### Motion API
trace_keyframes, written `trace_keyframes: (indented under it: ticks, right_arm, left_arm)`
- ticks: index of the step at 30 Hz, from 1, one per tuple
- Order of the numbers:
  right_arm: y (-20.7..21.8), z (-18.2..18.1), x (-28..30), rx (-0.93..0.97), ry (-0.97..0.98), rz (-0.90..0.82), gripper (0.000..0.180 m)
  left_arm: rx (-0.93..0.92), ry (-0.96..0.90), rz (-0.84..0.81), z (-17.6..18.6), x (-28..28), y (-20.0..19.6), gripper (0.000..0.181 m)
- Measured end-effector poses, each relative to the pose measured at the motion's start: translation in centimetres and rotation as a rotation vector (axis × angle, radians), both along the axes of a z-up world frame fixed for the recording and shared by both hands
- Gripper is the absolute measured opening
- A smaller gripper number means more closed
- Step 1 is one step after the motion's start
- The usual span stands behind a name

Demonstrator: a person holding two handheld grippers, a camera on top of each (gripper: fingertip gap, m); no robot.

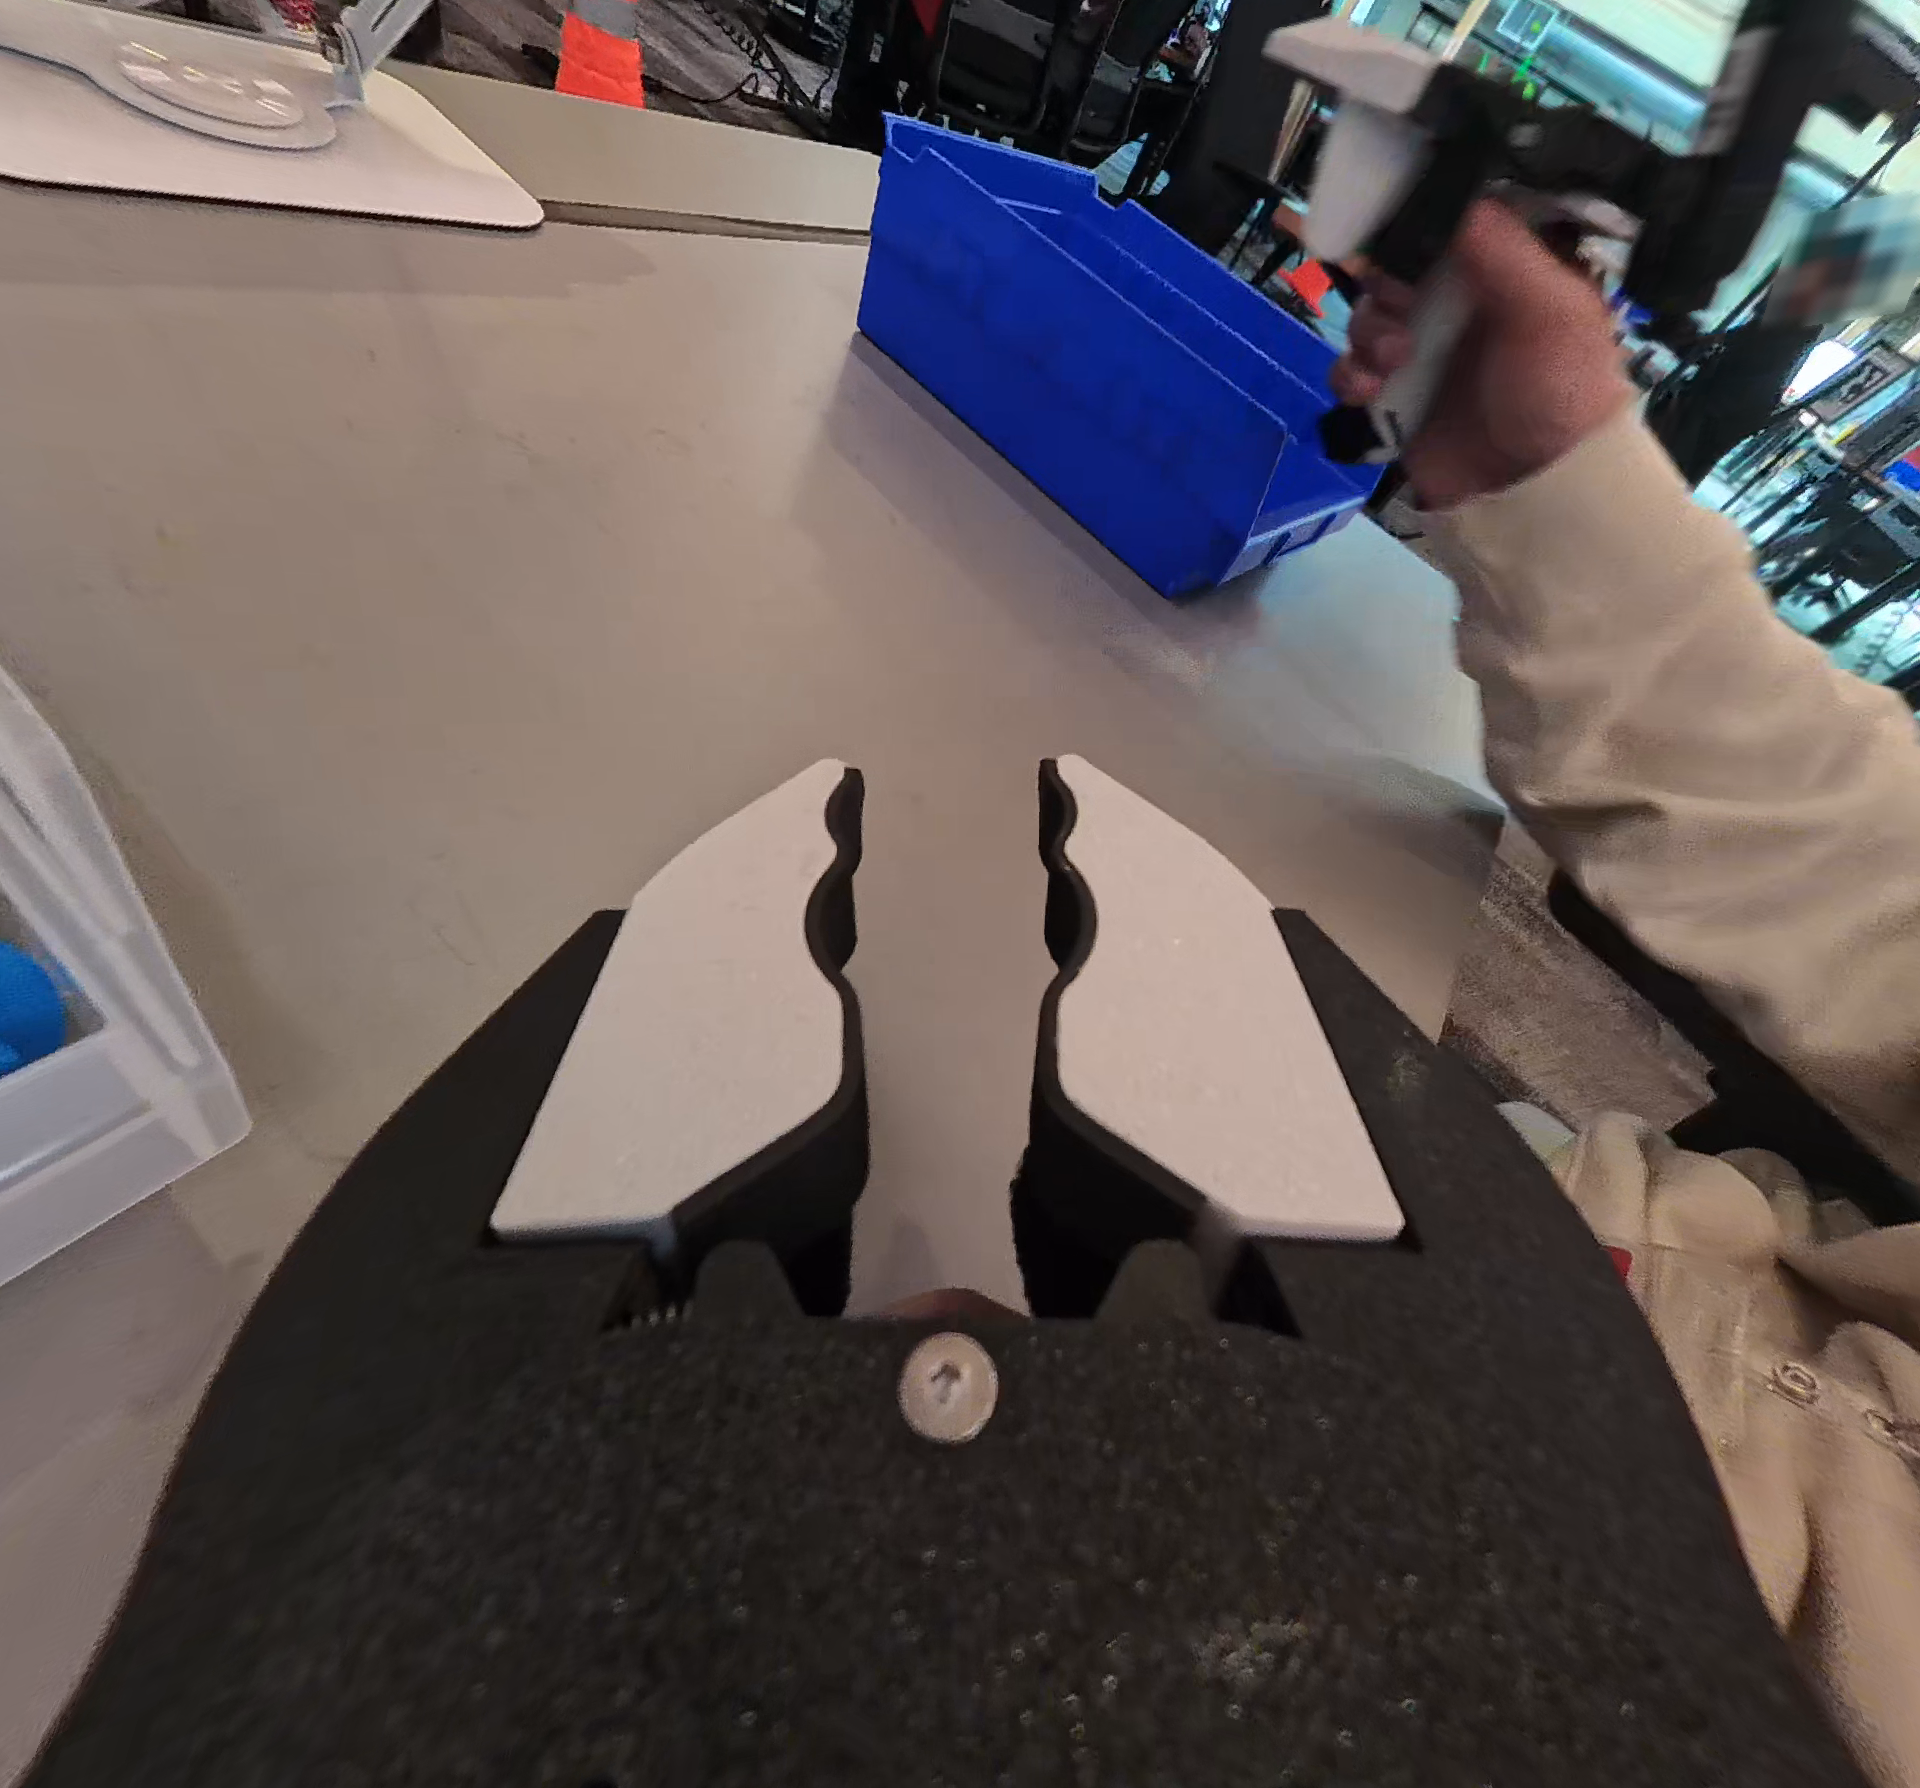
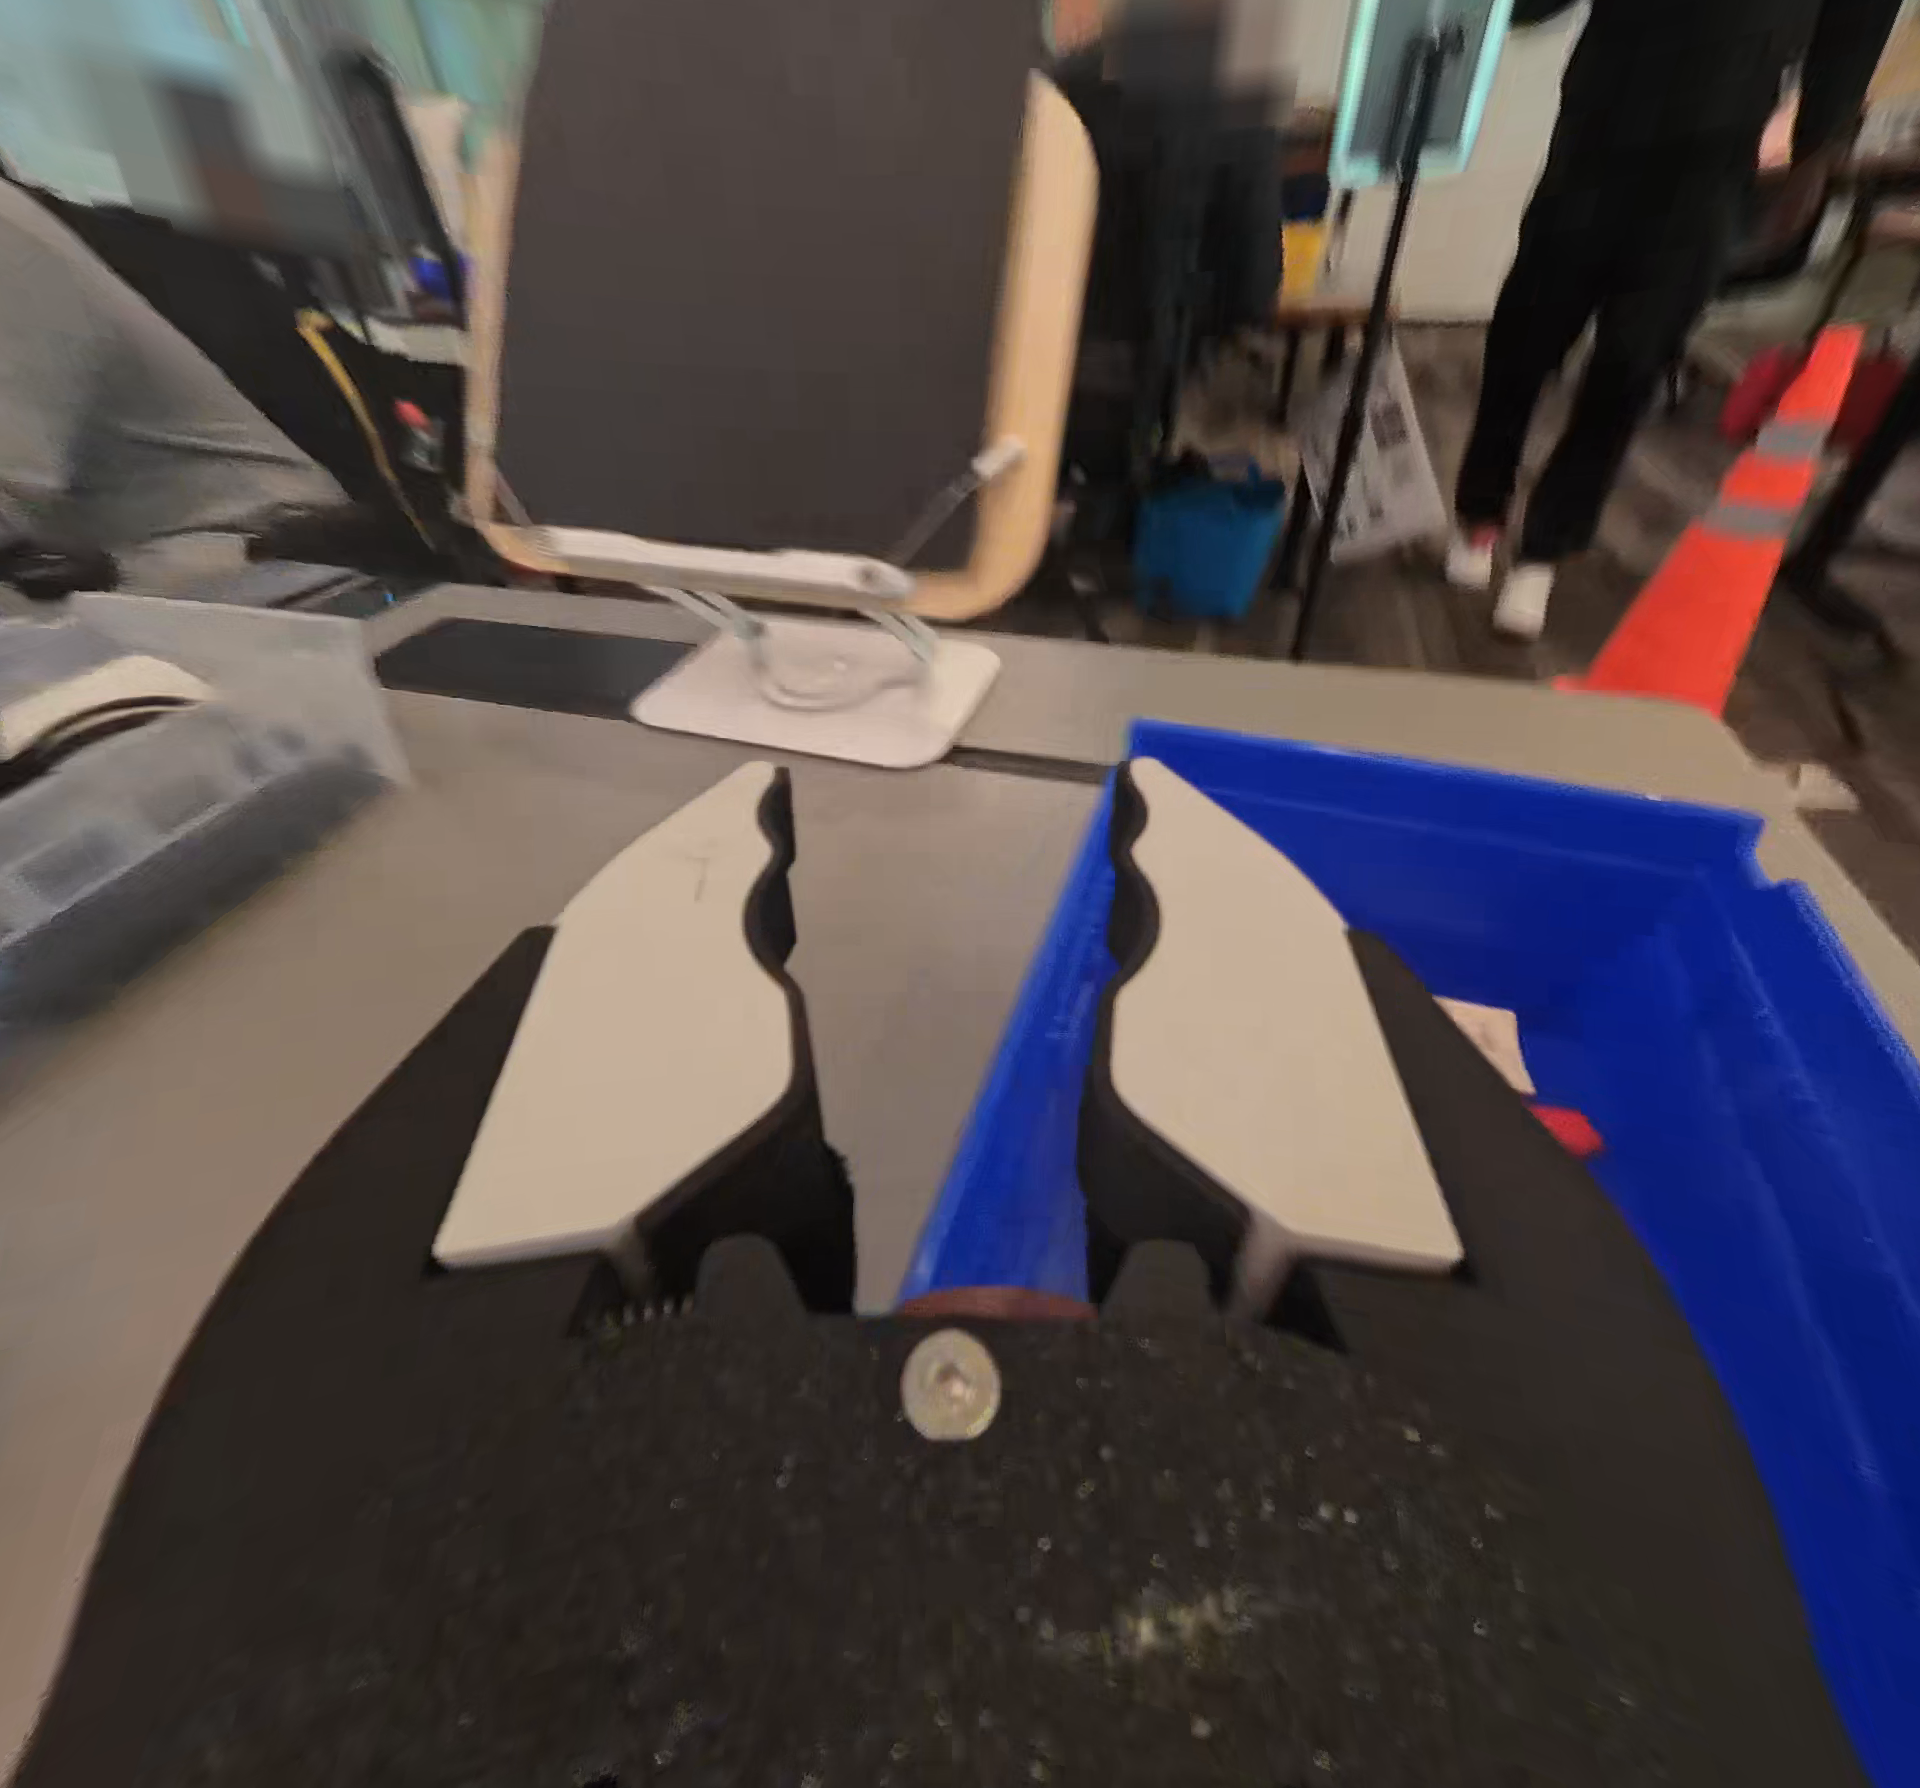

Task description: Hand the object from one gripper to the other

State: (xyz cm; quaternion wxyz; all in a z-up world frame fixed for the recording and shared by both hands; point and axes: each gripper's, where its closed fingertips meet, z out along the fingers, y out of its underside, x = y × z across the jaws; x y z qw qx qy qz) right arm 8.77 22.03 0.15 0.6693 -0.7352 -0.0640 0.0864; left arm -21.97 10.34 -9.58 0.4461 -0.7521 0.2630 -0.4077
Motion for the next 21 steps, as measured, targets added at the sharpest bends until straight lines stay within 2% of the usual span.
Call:
trace_keyframes:
  ticks: [1, 3, 5, 8, 10, 12, 15, 17, 21]
  right_arm:
    - [-2.1, 0.3, -1.4, 0.022, -0.017, 0.004, 0.064]
    - [-6.2, -1.1, -5.3, 0.016, 0.024, 0.064, 0.061]
    - [-10.3, -4.7, -10.8, -0.047, 0.110, 0.224, 0.061]
    - [-14.3, -10.4, -16.6, -0.163, 0.078, 0.390, 0.055]
    - [-14.9, -10.3, -18.3, -0.172, -0.016, 0.459, 0.059]
    - [-14.7, -8.8, -18.3, -0.035, -0.133, 0.444, 0.055]
    - [-14.5, -9.3, -17.8, 0.040, -0.322, 0.409, 0.048]
    - [-14.4, -9.9, -17.8, 0.031, -0.372, 0.390, 0.048]
    - [-14.6, -10.1, -18.5, 0.010, -0.352, 0.424, 0.047]
  left_arm:
    - [0.009, 0.013, -0.002, -0.1, 0.1, -0.1, 0.033]
    - [0.026, 0.054, -0.008, -0.4, 0.3, -0.3, 0.035]
    - [0.056, 0.092, -0.016, -0.6, 0.6, -0.4, 0.036]
    - [0.079, 0.163, -0.043, -1.4, 1.3, -0.7, 0.042]
    - [0.081, 0.195, -0.068, -1.8, 1.7, -1.1, 0.044]
    - [0.099, 0.216, -0.082, -1.9, 2.1, -1.4, 0.045]
    - [0.158, 0.245, -0.087, -1.5, 2.2, -1.6, 0.046]
    - [0.214, 0.277, -0.079, -1.0, 2.1, -1.5, 0.046]
    - [0.246, 0.296, -0.050, -0.2, 1.3, -1.0, 0.045]
